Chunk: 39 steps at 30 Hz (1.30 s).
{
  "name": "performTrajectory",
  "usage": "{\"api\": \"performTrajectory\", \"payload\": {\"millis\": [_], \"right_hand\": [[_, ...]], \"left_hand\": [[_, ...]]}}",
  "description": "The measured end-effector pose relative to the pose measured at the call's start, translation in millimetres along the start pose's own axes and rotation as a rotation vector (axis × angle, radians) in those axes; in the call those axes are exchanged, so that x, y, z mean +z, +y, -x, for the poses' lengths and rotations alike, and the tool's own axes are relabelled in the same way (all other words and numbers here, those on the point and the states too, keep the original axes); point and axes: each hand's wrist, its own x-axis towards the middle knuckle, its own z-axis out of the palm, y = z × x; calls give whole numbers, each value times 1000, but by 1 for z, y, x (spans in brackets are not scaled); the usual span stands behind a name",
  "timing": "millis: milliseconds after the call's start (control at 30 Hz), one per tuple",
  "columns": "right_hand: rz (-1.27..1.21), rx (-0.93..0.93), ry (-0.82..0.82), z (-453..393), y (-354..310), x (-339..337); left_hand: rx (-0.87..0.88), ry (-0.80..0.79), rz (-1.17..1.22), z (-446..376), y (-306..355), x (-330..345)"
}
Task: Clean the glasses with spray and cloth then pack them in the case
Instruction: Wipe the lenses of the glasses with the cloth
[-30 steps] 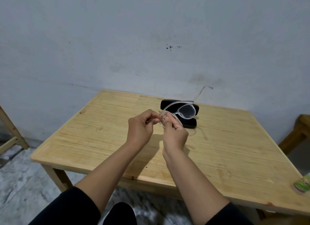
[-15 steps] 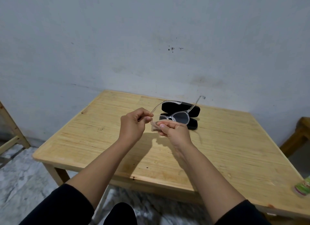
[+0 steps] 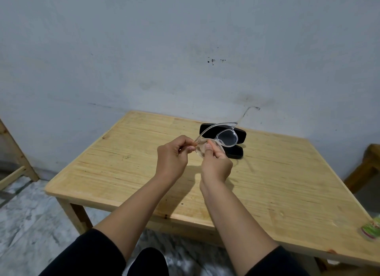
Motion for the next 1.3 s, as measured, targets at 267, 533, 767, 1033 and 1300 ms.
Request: {"api": "performTrajectory", "payload": {"millis": [267, 533, 767, 1033, 1300], "right_hand": [[35, 110, -402, -11, -3, -8], [283, -18, -712, -16, -11, -20], [154, 102, -597, -11, 1, -20], [20, 289, -504, -12, 17, -26], [-56, 350, -488, -5, 23, -22]], "left_hand": [[-43, 5, 26, -8, -3, -6], [-130, 17, 26, -10, -10, -33], [-157, 109, -23, -15, -22, -84], [-129, 259, -243, -3, -56, -167], [-156, 256, -387, 16, -86, -183]]}}
